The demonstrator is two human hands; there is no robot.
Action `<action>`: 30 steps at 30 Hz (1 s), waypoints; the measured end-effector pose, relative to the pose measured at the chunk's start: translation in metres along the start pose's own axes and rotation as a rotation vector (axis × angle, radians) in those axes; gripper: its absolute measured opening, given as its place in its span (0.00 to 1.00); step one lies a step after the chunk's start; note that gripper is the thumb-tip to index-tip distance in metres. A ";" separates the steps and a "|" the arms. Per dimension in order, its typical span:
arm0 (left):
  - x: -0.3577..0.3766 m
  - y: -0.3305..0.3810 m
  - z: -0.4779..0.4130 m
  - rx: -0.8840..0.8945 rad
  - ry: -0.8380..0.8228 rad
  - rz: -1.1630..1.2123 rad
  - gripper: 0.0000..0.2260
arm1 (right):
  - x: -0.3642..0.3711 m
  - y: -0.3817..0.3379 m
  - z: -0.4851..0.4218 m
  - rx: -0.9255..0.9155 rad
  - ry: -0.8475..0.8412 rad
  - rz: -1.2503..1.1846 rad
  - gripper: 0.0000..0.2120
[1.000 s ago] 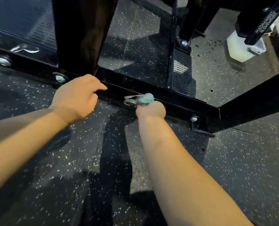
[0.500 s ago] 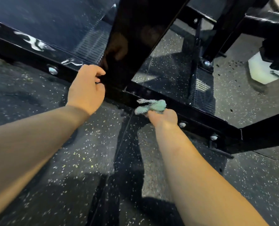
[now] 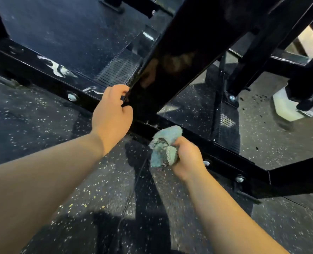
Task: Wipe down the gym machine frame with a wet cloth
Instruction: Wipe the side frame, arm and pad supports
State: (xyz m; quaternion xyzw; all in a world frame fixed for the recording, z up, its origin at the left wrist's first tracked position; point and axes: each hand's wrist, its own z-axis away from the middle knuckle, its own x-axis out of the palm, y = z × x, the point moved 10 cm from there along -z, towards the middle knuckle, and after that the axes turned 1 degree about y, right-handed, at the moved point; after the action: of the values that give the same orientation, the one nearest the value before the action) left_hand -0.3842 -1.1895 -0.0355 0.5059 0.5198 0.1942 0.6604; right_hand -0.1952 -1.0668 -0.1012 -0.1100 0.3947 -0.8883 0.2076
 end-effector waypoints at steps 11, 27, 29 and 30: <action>-0.001 0.003 0.004 0.005 0.042 -0.037 0.21 | 0.071 -0.059 -0.032 -0.812 0.183 1.247 0.18; -0.002 0.011 0.008 0.017 -0.003 -0.032 0.21 | 0.081 -0.027 -0.014 -0.959 -0.014 1.413 0.24; -0.002 0.011 0.009 0.011 -0.024 -0.037 0.21 | 0.070 -0.025 -0.002 -0.957 -0.163 1.493 0.26; -0.001 0.011 0.009 0.004 -0.034 -0.038 0.21 | 0.064 -0.027 0.006 -0.940 -0.234 1.549 0.26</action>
State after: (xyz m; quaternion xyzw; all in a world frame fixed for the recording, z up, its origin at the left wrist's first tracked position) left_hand -0.3738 -1.1896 -0.0260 0.5005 0.5184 0.1719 0.6717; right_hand -0.2578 -1.0837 -0.0750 0.0232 0.6558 -0.2313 0.7183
